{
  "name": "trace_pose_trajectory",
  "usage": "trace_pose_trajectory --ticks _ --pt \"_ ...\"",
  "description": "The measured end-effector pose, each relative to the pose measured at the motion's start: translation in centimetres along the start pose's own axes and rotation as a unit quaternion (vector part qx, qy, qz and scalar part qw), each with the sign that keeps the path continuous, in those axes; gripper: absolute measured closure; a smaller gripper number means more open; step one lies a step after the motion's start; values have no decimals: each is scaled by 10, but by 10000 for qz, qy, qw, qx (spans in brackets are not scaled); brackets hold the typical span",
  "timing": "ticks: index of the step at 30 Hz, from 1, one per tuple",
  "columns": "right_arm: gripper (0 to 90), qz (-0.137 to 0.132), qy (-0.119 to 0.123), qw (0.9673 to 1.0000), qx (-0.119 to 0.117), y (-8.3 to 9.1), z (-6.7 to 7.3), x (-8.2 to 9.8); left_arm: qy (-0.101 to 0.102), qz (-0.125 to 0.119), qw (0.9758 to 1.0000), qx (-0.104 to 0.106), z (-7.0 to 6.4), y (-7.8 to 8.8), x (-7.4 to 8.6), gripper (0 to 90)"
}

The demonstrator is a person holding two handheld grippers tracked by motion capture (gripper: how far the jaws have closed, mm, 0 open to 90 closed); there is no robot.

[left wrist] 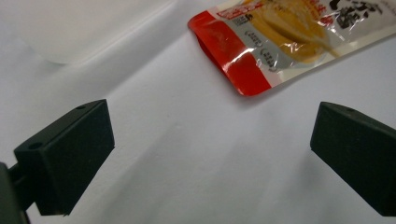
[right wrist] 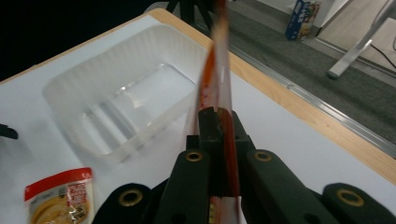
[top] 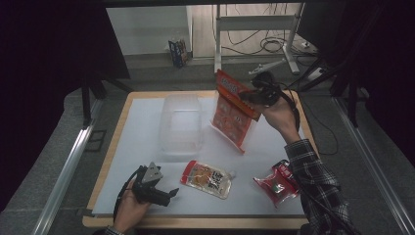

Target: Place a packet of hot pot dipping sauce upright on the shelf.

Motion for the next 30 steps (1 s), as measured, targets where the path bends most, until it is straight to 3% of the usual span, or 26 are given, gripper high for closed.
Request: trace_pose_trajectory --ticks 6,19,30 --pt "890 29 128 9999 -1 2 11 -10 -11 -7 10000 13 0 0 0 0" --pt "891 -119 -144 9997 -162 8 16 -38 -37 2 10000 5 -1 0 -1 0" --pt "890 -204 -113 9996 -163 7 29 -73 -66 6 10000 -2 -2 0 -1 0"
Point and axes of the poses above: each handheld gripper's, and its own axes: y roughly backward along the jaws, x roughly out of its underside, z roughly to its left, the point moved 3 cm from there along -y, roughly forward along the jaws, and after that the axes turned 13 degrees about x, right-handed, at the moved point
